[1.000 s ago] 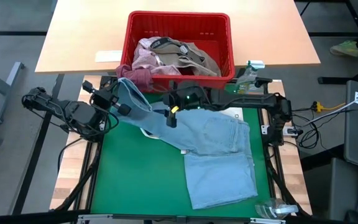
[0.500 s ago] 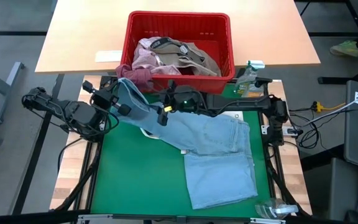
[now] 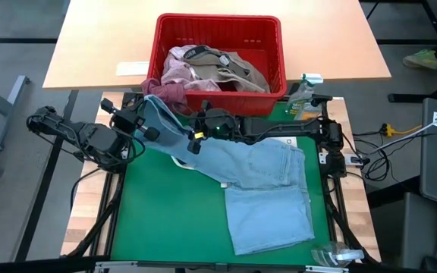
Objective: Fold Laundry from Bin
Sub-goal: Fold the blue pants from the red laundry basket
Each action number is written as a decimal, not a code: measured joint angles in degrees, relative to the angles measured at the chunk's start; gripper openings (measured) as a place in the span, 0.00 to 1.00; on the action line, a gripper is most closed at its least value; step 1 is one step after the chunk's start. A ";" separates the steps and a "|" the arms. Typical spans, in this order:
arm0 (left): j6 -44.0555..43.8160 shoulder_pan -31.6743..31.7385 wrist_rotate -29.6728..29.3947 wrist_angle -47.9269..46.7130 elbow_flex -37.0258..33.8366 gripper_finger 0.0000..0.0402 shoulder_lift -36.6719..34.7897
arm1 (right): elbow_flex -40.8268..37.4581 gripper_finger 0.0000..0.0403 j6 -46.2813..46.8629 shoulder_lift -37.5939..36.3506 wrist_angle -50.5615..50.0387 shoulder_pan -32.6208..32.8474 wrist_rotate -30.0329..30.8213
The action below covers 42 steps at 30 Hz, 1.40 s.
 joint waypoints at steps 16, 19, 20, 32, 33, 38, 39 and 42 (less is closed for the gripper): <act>-4.51 0.32 16.26 0.08 0.00 0.02 1.90 | -0.02 0.02 -19.69 -9.60 -8.99 -2.79 7.34; -6.32 1.05 21.38 0.13 0.00 0.02 4.61 | 0.00 0.03 -19.69 -13.32 -13.97 -4.64 7.50; -7.21 1.51 23.33 0.20 0.03 0.02 5.84 | 0.02 0.04 -19.71 -14.37 -16.13 -5.30 7.50; -16.52 6.24 41.10 5.88 0.09 0.02 30.65 | 0.02 0.03 -16.27 -17.18 -47.46 -8.08 -7.20; -16.52 6.43 41.69 7.08 0.09 0.02 32.97 | -0.03 0.03 -16.29 -17.18 -49.73 -8.07 -7.58; -16.46 7.25 44.44 15.54 0.07 0.02 43.78 | -2.95 0.01 -14.91 -17.16 -55.07 -8.15 -9.06; -16.47 7.28 45.05 17.23 0.07 0.02 45.54 | -3.88 0.02 -14.86 -17.16 -54.98 -8.15 -9.07; -16.45 7.23 47.47 22.05 0.04 0.02 49.92 | -7.53 0.04 -14.92 -17.17 -54.91 -8.13 -9.07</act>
